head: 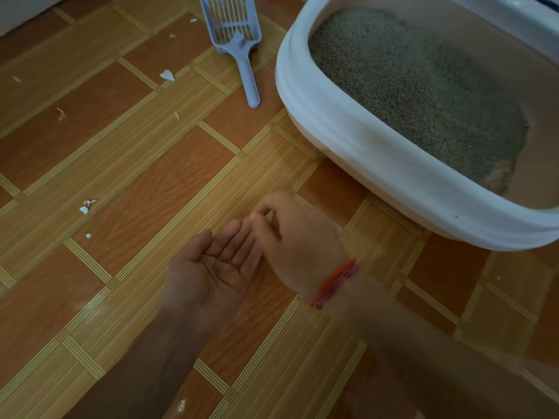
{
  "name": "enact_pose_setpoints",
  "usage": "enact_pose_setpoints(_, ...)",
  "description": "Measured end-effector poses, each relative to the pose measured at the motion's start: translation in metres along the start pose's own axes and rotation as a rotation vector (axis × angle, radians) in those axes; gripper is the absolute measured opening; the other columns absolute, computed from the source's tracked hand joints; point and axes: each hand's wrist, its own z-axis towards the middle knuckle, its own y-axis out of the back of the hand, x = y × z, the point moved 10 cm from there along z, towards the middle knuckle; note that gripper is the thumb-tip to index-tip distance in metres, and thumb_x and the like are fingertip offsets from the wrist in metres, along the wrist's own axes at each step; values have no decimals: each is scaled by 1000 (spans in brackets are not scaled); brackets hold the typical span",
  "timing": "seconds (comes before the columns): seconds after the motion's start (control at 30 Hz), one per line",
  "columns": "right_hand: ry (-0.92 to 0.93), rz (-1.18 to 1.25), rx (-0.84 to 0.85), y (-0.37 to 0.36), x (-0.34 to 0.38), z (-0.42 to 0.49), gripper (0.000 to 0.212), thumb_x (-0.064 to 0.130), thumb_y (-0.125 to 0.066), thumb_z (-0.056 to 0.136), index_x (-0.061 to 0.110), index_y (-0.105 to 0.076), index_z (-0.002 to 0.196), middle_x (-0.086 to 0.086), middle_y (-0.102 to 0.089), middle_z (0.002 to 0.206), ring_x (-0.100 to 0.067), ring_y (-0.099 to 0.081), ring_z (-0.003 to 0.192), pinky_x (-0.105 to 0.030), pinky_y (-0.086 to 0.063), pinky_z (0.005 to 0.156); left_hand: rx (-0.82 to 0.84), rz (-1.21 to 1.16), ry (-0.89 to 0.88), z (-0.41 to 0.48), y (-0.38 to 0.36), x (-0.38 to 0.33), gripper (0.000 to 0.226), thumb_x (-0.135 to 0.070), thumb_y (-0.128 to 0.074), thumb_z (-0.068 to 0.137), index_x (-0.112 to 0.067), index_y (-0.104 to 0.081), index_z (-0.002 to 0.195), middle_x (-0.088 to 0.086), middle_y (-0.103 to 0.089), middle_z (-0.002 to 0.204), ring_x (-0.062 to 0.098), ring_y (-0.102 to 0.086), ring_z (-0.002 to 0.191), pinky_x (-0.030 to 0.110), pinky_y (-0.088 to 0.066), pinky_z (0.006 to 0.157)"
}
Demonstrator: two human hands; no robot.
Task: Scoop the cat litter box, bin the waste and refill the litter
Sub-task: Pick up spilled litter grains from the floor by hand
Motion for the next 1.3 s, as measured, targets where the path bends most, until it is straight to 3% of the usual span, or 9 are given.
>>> enact_pose_setpoints(0.07,74,-6,24,-12,16,-13,13,36,-46,98,27,-56,97,6,-64,70,-14,-61,63,-38,-52,57,3,25,20,0,3,1,45,-29,-36,101,2,-68,105,15,-73,98,25,-73,95,37,-60,81)
enact_pose_setpoints(0.2,134,-35,53,-30,24,-21,12,35,-51,95,24,-55,95,4,-67,77,-18,-65,70,-40,-54,60,-16,57,50,2,9,1,47,-31,-36,100,1,-60,127,15,-67,122,26,-65,115,41,-52,96)
enact_pose_setpoints(0.37,103,32,43,-24,17,-18,14,42,-57,91,29,-60,91,8,-67,78,-13,-64,72,-38,-54,63,-14,12,31,1,6,1,45,-30,-36,101,1,-68,108,14,-73,101,25,-73,96,40,-60,80)
enact_pose_setpoints(0.53,-57,32,-100,5,-26,2,13,40,-56,93,30,-65,91,15,-63,72,-6,-60,70,-32,-54,67,-24,-7,-9,-1,4,-2,52,-25,-38,102,5,-77,84,19,-73,106,30,-72,101,46,-56,87)
enact_pose_setpoints(0.63,-185,-9,-133,17,-61,15,12,37,-56,95,30,-66,92,20,-52,64,-1,-53,64,-24,-50,65,-19,12,-19,-3,1,-2,53,-24,-38,102,5,-77,82,19,-73,108,32,-72,100,48,-56,85)
enact_pose_setpoints(0.8,-240,-46,-144,21,-83,29,11,34,-56,95,30,-66,91,21,-53,69,-6,-59,77,-29,-54,73,-20,7,-13,-3,0,-3,51,-24,-39,102,5,-77,82,18,-73,108,32,-72,100,48,-57,84)
enact_pose_setpoints(1.07,-199,-124,-118,11,-84,40,14,35,-56,96,31,-66,87,18,-50,59,-9,-58,71,-32,-53,71,-33,10,-16,-4,1,-4,50,-24,-39,102,6,-75,87,19,-72,109,33,-72,100,50,-55,85)
enact_pose_setpoints(1.3,-158,-262,-57,5,-77,42,21,33,-44,100,27,-62,91,8,-62,71,-16,-59,69,-36,-54,66,-30,13,-7,-4,0,-3,51,-24,-39,102,5,-76,84,19,-72,110,32,-71,101,50,-55,87)
